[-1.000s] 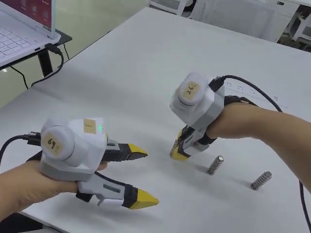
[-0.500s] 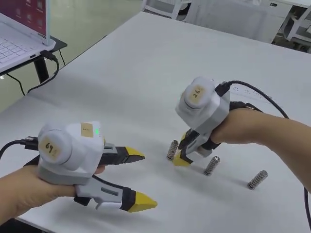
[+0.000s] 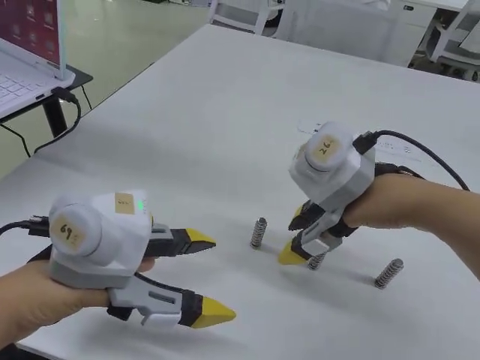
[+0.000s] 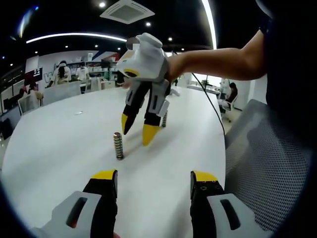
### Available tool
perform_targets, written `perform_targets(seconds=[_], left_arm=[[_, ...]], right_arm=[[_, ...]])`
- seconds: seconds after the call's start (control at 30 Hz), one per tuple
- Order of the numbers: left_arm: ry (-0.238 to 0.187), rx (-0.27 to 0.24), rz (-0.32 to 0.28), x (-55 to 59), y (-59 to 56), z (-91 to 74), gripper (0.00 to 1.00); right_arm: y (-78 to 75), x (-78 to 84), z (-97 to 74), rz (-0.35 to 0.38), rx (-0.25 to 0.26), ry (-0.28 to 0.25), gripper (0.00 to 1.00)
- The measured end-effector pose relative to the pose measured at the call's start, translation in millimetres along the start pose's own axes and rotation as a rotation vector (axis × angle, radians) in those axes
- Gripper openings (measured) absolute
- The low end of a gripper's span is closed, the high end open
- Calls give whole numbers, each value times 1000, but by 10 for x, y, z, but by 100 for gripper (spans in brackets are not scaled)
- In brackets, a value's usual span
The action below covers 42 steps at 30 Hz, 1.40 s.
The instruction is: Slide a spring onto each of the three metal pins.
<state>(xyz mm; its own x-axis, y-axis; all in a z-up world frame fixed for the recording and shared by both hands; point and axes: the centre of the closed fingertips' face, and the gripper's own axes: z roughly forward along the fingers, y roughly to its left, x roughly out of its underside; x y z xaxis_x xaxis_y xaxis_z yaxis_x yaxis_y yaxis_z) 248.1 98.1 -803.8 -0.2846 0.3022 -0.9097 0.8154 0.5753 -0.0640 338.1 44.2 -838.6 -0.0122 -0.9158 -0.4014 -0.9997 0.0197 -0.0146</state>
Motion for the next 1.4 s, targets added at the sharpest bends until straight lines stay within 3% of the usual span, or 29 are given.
perform_targets(seconds=[0.87,1.4], left_arm=[[19,-15,13,-33,56,-42,54],[23,-24,13,-70,86,-85,54]], right_arm=[[-64,435,-284,124,67,-70,47],[-102,622,-469,197,126,-154,54]])
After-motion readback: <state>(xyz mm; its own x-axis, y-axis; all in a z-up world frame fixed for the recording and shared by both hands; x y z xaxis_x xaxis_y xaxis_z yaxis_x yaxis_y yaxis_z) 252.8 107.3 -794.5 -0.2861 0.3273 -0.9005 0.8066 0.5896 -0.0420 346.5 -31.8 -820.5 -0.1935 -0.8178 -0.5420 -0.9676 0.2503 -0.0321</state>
